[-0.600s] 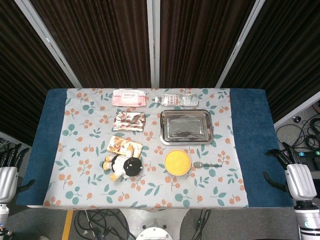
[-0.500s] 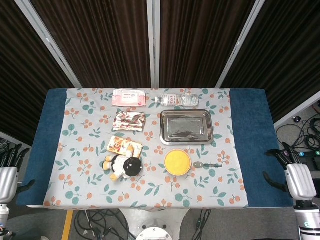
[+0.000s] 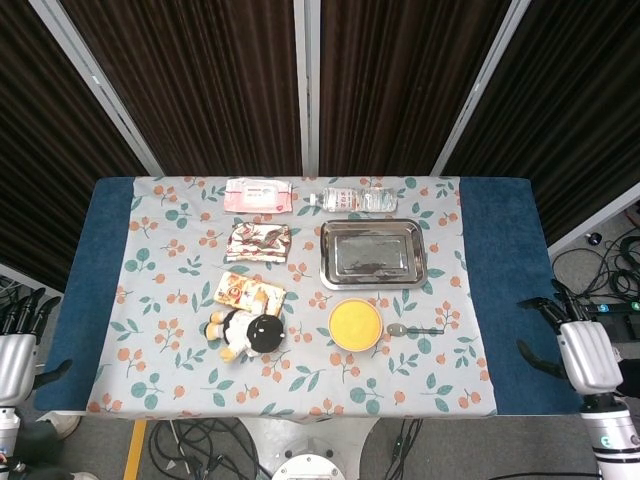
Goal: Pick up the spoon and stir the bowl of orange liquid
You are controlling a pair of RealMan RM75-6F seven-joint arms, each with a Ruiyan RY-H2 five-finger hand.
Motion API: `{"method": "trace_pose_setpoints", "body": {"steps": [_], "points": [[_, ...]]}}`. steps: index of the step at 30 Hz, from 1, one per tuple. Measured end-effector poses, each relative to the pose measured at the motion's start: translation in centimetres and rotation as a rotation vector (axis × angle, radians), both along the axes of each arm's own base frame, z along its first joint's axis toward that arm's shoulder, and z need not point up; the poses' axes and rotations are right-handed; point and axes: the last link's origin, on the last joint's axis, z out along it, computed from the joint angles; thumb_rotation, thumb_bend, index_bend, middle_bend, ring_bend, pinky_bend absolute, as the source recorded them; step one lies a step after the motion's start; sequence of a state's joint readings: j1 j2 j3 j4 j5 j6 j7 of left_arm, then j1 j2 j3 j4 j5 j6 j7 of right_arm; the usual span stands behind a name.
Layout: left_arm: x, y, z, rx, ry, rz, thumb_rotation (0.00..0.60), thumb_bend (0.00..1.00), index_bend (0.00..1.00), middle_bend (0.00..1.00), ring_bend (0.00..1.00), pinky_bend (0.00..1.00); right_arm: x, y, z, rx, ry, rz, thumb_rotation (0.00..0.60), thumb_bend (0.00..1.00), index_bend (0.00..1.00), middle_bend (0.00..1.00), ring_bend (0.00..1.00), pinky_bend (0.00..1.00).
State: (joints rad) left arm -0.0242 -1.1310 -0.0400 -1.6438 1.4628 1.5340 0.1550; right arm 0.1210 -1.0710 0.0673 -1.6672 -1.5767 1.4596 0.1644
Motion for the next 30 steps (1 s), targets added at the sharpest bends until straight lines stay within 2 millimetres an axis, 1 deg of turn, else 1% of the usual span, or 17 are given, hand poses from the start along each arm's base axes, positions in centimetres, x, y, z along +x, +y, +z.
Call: {"method": "trace_pose_setpoints", "body": {"steps": [1, 2, 4, 7, 10, 13, 17, 20, 23, 26, 30], "points": [[0.0, 0.0, 0.0, 0.001, 0.0, -0.002, 0.6, 0.06, 0.2, 0.14, 0.12, 0.13, 0.2, -0.2, -0.1, 0.009, 0.015, 0.003, 0.6, 0.2, 0.38, 0.55, 0.52, 0.54], [0.0, -0.1, 0.1, 0.003, 0.0, -0.002, 0.6, 0.06, 0.2, 0.14, 0.12, 0.13, 0.4, -0.6, -0.4, 0.026, 0.035, 0.007, 0.6, 0.18, 0.4, 0.62, 0.61, 0.66], [0.0, -0.1, 0.1, 0.004, -0.002, -0.001, 0.6, 0.06, 0.2, 0.14, 0.12, 0.13, 0.8, -1.2, -0.9, 0.058, 0.057, 0.009, 0.6, 0.15, 0.44, 0.73, 0.75, 0.81], [-0.1, -0.3, 0.1, 0.005, -0.004, 0.002, 0.6, 0.06, 0.2, 0.14, 0.12, 0.13, 1.3, -2.5, -2.1, 0.126, 0.087, 0.007, 0.6, 0.14, 0.46, 0.84, 0.88, 0.91], [-0.2, -0.5, 0.0, 0.007, -0.006, 0.008, 0.6, 0.06, 0.2, 0.14, 0.12, 0.13, 1.7, -3.7, -3.7, 0.208, 0.117, -0.006, 0.6, 0.14, 0.48, 0.91, 0.95, 0.97], [-0.4, -0.6, 0.0, 0.009, -0.008, 0.015, 0.6, 0.06, 0.21, 0.14, 0.12, 0.13, 1.9, -5.0, -5.8, 0.296, 0.139, -0.03, 0.6, 0.16, 0.5, 0.95, 1.0, 1.0], [-0.6, -0.7, 0.1, 0.01, -0.008, 0.018, 0.6, 0.06, 0.21, 0.14, 0.12, 0.13, 1.8, -6.3, -9.1, 0.403, 0.164, -0.074, 0.6, 0.24, 0.5, 0.97, 1.0, 1.0], [-0.7, -0.7, 0.0, 0.011, -0.011, 0.019, 0.6, 0.06, 0.21, 0.14, 0.12, 0.13, 1.7, -7.0, -11.4, 0.459, 0.174, -0.103, 0.6, 0.25, 0.5, 0.97, 1.0, 1.0], [-0.8, -0.7, -0.1, 0.008, -0.012, 0.021, 0.6, 0.06, 0.21, 0.14, 0.12, 0.13, 1.7, -7.5, -13.1, 0.493, 0.184, -0.117, 0.6, 0.25, 0.5, 0.97, 1.0, 1.0], [-0.9, -0.6, -0.1, 0.008, -0.015, 0.022, 0.6, 0.06, 0.21, 0.14, 0.12, 0.13, 1.8, -7.9, -14.3, 0.508, 0.199, -0.115, 0.6, 0.25, 0.5, 0.97, 1.0, 1.0], [-1.0, -0.6, -0.1, 0.009, -0.017, 0.022, 0.6, 0.06, 0.21, 0.14, 0.12, 0.13, 2.0, -8.6, -15.3, 0.494, 0.217, -0.106, 0.6, 0.25, 0.5, 0.97, 1.0, 1.0]]}}
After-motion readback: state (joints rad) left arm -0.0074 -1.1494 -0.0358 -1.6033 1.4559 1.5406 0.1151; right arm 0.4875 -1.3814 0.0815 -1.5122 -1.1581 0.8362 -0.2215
